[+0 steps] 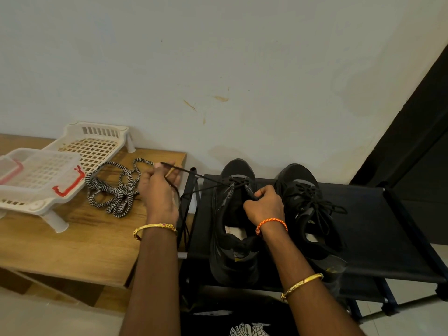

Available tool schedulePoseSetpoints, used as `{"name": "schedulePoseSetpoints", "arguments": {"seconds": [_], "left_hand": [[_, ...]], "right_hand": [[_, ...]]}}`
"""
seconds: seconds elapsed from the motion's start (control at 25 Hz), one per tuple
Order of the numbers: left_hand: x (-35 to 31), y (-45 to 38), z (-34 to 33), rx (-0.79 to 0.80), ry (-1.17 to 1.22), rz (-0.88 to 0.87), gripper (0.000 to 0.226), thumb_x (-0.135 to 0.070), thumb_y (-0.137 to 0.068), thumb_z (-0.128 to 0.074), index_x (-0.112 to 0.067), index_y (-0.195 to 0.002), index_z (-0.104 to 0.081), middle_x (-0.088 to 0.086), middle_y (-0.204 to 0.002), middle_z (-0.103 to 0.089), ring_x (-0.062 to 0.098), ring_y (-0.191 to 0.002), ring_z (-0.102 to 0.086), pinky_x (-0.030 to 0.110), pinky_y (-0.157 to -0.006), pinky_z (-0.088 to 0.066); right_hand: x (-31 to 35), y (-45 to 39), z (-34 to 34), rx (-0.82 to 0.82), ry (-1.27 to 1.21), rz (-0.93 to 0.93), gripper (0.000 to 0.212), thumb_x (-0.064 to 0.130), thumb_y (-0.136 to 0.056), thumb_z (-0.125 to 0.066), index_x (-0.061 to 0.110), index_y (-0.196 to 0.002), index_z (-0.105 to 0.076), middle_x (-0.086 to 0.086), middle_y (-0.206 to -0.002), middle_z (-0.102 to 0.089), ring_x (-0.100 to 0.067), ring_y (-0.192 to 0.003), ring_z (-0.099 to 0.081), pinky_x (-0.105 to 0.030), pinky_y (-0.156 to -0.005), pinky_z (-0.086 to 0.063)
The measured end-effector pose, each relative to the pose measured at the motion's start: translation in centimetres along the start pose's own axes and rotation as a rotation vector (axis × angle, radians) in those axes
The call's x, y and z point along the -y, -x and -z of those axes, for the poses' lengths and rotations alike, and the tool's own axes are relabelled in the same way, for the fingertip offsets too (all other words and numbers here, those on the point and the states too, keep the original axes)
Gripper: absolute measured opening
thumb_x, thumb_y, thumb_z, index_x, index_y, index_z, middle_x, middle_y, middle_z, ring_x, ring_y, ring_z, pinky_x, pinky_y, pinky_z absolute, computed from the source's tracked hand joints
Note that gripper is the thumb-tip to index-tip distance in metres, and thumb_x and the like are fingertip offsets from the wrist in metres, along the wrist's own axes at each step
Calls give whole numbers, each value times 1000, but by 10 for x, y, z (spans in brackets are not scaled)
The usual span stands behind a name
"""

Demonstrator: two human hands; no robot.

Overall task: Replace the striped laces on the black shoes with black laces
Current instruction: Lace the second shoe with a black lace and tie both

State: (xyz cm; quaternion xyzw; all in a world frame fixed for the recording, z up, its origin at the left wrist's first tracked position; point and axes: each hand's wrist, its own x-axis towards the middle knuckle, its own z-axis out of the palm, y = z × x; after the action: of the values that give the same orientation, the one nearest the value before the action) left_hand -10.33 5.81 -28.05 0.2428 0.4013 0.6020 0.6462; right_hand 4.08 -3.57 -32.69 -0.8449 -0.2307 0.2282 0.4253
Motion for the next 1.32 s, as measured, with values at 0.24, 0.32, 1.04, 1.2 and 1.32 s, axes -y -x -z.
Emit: {"name": "schedulePoseSetpoints", "arguments": {"seconds": [0.24, 0.32, 1.04, 1.2, 1.32], "left_hand": [[13, 1, -3, 88, -695, -326, 13, -18, -92, -56, -20, -105, -57, -3, -96, -59, 1, -87, -59, 23, -79, -49], [31, 3, -5, 286, -1194, -420, 19, -34, -90, -58, -27, -106, -64, 4, -114, -57, 16, -116, -49, 41, -100, -39], [56, 3, -7, 518, -1514, -246, 40, -52, -98, -28, -25, -81, -52, -9, -78, -52, 16, -94, -50, 43, -100, -21], [43, 6, -11, 517, -1125, -146, 50, -54, -98, -29, -22, -86, -65, -1, -90, -64, 18, -98, -59, 40, -100, -38], [23, 18, -21, 589, -755, -62, 52, -49, -98, -31, -16, -92, -71, 3, -96, -72, 13, -98, -66, 28, -94, -46]], "right_hand": [[1, -1, 0, 10, 18, 7, 23, 10, -73, -61, 16, -92, -50, -10, -106, -54, -22, -81, -53, -31, -66, -45], [1, -1, 0, 2, 30, 12, 23, 10, -72, -60, 16, -92, -50, -9, -105, -53, -20, -78, -50, -28, -64, -39], [2, 0, 5, 15, 36, 22, 24, 12, -72, -63, 15, -93, -52, -8, -106, -50, -15, -73, -46, -28, -66, -40], [8, 3, 9, 36, 12, 115, 18, 23, -76, -67, 21, -86, -53, -5, -105, -52, -24, -93, -56, -43, -90, -47], [19, 11, 11, 1, -85, 249, 13, 25, -77, -65, 29, -75, -54, 3, -95, -61, -18, -95, -58, -46, -94, -46]]}}
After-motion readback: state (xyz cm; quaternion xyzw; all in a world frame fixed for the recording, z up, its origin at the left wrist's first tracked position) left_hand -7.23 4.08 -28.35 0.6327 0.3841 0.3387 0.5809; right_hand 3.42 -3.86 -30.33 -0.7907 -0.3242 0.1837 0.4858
